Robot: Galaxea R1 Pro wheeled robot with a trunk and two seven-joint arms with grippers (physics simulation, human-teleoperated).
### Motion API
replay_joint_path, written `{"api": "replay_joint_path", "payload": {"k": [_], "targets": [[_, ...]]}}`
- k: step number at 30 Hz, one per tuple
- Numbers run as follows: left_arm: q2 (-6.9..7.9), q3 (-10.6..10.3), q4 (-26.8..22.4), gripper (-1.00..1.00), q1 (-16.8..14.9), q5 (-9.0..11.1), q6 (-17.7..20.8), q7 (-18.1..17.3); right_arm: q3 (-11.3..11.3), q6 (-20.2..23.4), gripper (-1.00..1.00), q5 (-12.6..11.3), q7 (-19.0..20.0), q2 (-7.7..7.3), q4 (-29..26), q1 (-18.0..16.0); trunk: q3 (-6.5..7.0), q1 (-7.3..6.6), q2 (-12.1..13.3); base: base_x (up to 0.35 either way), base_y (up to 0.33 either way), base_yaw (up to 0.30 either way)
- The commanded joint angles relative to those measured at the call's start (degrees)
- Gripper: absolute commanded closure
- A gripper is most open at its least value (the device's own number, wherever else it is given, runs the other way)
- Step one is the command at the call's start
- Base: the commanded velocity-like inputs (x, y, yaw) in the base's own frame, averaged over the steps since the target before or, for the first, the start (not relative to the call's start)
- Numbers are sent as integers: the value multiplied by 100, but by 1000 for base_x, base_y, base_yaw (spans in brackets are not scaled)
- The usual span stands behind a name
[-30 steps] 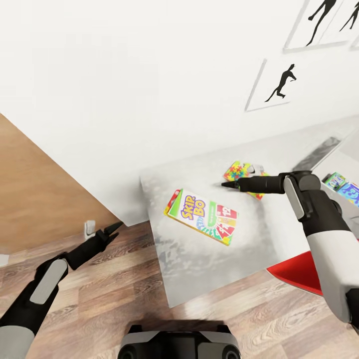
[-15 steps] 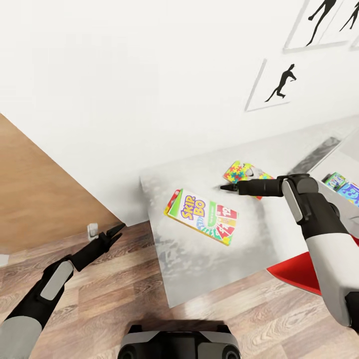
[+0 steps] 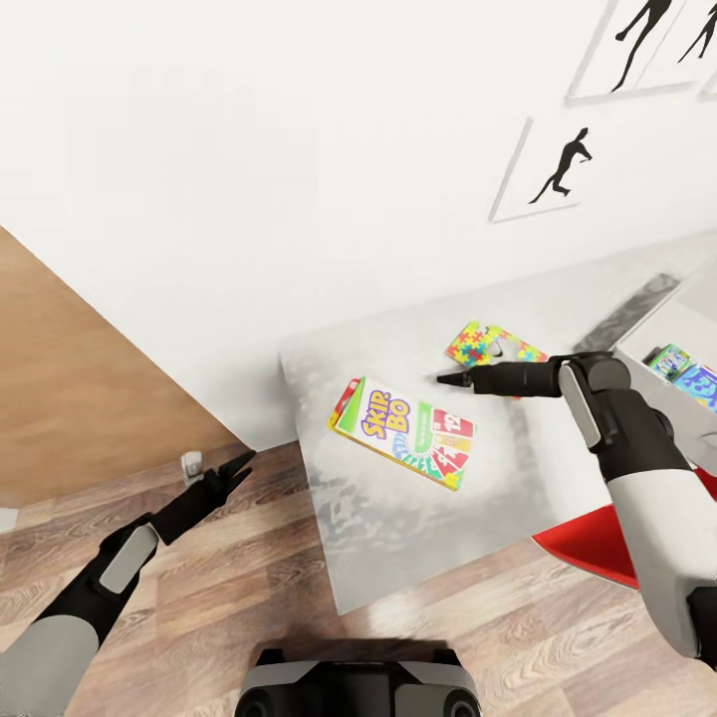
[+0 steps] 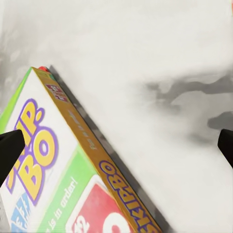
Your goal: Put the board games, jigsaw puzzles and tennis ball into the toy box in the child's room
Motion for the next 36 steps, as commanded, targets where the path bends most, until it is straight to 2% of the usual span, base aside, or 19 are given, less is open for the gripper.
{"api": "replay_joint_path", "payload": {"k": [1,36], "targets": [[2,-7,2,-100,-3,45,52,-6,11,37,-100,-43,-20,-5,-2,-4,-7,3,-9,0,0,0],[-65,-32,171,-100,-58,27,23,-119,39,31,-100,-32,-40,114,9,234,-7,3,-9,0,0,0]]}}
